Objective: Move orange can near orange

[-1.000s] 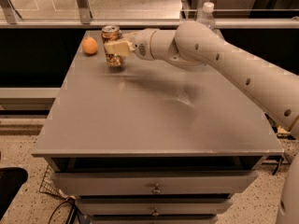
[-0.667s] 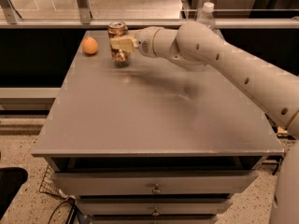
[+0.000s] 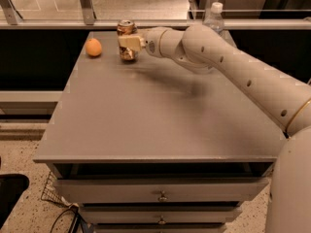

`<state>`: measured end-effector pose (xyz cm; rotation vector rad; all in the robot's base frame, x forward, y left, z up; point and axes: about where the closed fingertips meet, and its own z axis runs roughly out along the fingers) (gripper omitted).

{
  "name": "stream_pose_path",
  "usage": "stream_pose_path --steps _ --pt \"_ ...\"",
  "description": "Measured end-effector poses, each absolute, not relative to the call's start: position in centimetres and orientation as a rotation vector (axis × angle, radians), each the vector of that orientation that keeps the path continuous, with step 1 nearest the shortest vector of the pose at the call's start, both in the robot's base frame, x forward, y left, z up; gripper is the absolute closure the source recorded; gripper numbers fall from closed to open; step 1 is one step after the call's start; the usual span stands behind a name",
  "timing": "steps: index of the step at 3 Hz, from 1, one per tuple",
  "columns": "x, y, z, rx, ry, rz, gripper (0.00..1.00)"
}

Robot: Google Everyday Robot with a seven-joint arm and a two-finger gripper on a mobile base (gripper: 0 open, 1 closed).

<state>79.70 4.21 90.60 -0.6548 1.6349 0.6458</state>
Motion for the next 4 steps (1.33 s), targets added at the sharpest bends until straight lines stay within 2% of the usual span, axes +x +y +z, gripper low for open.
stream_pose_path --steps 1,2,4 --pt "80.41 5.1 88.63 -0.637 1.623 0.67 1.0" --pt "80.28 5.4 88.74 -0.642 1.624 0.674 0.82" --pt "80.21 5.97 88.65 -0.648 1.623 0.68 0.36"
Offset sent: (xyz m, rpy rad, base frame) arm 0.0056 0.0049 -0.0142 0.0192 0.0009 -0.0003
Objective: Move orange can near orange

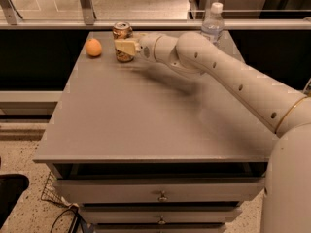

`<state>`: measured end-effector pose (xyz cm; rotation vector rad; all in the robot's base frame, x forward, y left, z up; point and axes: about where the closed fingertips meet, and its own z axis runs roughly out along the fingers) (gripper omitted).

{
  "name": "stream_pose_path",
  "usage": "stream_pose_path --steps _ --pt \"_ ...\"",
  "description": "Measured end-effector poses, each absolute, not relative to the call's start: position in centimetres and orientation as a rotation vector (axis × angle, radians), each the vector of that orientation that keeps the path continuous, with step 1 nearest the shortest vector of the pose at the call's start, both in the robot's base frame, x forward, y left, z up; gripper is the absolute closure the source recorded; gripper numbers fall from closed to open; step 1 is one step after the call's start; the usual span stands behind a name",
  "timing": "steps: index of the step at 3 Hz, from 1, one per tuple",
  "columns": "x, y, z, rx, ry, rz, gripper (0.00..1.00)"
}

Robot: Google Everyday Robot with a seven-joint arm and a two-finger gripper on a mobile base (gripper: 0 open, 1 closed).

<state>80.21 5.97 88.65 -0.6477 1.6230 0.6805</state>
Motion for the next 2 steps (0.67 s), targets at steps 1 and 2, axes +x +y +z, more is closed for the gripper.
stream_pose_path --steps 1,2 --pt "80.17 6.23 88.61 -0.65 1.623 0.684 0.12" --pt "80.13 6.49 88.58 -0.653 1.622 0.687 0.0"
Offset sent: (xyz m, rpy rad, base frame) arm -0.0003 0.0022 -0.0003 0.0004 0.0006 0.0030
